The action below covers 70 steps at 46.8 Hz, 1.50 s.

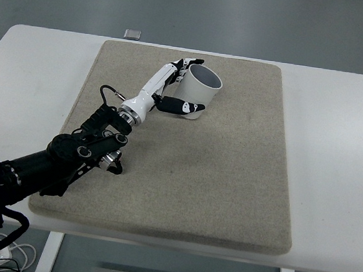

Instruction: Upright white cup

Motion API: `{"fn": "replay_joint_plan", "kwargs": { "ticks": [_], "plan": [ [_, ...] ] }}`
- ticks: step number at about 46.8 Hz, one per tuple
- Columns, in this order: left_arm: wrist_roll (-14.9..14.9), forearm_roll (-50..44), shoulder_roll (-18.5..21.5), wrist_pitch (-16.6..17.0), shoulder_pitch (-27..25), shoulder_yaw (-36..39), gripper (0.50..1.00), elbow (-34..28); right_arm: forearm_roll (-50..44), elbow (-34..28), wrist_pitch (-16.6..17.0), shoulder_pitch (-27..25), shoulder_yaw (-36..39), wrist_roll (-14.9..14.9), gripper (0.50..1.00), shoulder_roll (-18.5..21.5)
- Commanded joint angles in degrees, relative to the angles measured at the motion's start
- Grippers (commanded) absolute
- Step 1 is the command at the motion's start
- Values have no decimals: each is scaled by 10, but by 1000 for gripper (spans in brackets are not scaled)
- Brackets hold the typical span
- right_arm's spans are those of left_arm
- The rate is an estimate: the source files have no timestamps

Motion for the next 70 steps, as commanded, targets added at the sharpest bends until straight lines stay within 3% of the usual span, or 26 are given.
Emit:
{"fn": "replay_joint_plan", "kwargs": {
  "ticks": [1, 4, 5, 6, 8, 12, 20, 27, 31, 36, 70],
  "plan": [
    [0, -1, 0, 0, 1, -1, 500, -1, 0, 0, 0, 0, 0, 0, 952, 0],
    [0, -2, 0, 0, 2, -3, 503, -1, 0, 0, 0, 0, 0, 0, 952, 0],
    [0, -3, 0, 0, 2, -3, 525, -3, 0, 0, 0, 0, 0, 0, 952, 0],
    [0, -3, 0, 0, 2, -3, 550, -3, 0, 0, 0, 0, 0, 0, 952, 0],
    [0, -5, 0, 0, 3, -3, 670, -4, 0, 0, 0, 0, 0, 0, 952, 0],
    [0, -7, 0, -1, 4, -4, 767, -4, 1, 0, 0, 0, 0, 0, 952, 0],
    [0, -9, 1, -2, 4, -4, 816, -1, 0, 0, 0, 0, 0, 0, 952, 0],
    [0, -9, 1, -2, 5, -5, 925, -1, 0, 0, 0, 0, 0, 0, 952, 0],
    [0, -9, 1, -3, 18, -7, 964, -2, 0, 0, 0, 0, 0, 0, 952, 0],
    [0, -10, 1, -3, 20, -9, 992, -2, 0, 0, 0, 0, 0, 0, 952, 0],
    [0, -9, 10, -7, 13, -76, 994, -63, 0, -1, 0, 0, 0, 0, 952, 0]
  ]
}}
